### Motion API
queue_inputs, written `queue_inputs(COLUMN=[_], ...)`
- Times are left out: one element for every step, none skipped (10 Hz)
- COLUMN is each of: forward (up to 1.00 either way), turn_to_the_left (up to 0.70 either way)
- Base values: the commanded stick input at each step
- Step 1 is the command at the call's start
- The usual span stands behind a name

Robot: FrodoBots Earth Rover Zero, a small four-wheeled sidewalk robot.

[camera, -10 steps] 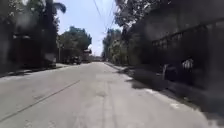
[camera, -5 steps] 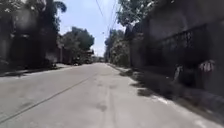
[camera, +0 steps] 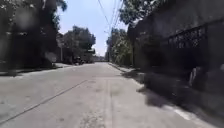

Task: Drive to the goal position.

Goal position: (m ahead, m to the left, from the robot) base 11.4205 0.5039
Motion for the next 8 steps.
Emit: queue_inputs(forward=[0.85, 0.85, 0.85, 0.85, 0.85, 0.85, 0.85, 0.85], turn_to_the_left=[0.00, 0.00, 0.00, 0.00, 0.00, 0.00, 0.00, 0.00])
